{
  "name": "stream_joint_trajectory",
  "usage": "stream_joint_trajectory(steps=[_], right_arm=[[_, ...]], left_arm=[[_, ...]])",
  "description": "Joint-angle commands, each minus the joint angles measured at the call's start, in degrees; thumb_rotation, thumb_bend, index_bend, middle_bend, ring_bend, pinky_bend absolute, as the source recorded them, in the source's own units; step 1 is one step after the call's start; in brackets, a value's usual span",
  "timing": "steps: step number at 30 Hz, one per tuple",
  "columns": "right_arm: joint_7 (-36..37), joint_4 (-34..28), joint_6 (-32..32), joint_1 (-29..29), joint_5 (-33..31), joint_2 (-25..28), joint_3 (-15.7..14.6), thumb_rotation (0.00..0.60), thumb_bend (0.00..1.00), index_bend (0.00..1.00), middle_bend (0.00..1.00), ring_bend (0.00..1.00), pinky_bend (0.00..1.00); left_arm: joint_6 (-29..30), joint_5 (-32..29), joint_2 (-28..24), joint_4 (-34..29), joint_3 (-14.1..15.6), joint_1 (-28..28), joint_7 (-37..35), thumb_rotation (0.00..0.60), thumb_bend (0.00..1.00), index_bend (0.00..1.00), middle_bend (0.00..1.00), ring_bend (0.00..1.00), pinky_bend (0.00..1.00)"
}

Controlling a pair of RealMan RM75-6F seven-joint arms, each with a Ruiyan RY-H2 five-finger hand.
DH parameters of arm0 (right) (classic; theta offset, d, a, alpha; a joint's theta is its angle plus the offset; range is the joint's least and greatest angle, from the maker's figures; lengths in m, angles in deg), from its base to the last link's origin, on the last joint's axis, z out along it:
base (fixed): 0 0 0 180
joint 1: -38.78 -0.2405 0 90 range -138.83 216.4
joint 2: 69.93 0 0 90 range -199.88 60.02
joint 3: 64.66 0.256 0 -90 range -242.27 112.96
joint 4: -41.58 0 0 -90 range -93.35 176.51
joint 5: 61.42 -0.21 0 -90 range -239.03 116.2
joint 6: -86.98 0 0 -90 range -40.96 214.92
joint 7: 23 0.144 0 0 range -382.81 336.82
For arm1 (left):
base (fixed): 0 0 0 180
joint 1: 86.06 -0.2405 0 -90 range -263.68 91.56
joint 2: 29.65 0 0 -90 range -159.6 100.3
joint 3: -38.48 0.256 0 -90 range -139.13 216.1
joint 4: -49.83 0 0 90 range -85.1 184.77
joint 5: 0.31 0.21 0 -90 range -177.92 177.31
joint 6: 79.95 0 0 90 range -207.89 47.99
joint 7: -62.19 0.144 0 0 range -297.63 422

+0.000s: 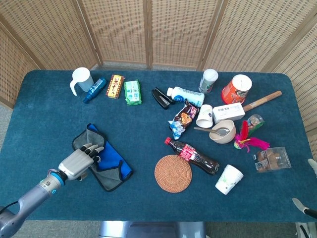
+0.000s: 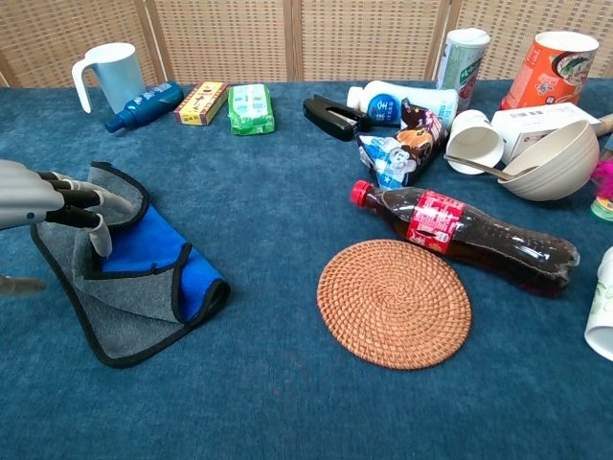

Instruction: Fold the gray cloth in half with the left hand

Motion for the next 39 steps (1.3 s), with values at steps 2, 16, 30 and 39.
stream_joint_trajectory(steps=[2,16,30,39], right_arm=[[0.01,-0.04,0.03,-0.01,0.03,0.01,-0.03,0.6,0.0,0.03,0.0,0.0,0.0],[0.65,0.02,-0.22,0.08,0.07,0.24,-0.06,0.6,0.0,0.03,0.0,0.0,0.0],[0.26,-0.23,0.25,-0.1,-0.15,0.16,-0.09,0.6,0.0,0.03,0.0,0.0,0.0],[0.15,-0.12,0.46,-0.23,-0.04,0.08,-0.13,0.6,0.0,0.03,0.0,0.0,0.0]], left_arm=[[0.77,2.06,-0.92,-0.57,-0.43,-0.47,-2.15,0.6,0.41,0.27,0.0,0.0,0.11],[3.31,2.21,4.29,4.25,-6.45,0.35,-1.82,0.6,0.41,0.24,0.0,0.0,0.11],[-2.65,-2.49,14.46,9.43,-9.94,5.16,6.3,0.6,0.41,0.23,0.0,0.0,0.12],[-3.55,-2.27,13.34,7.61,-9.34,6.22,8.33,0.6,0.4,0.22,0.0,0.0,0.12]])
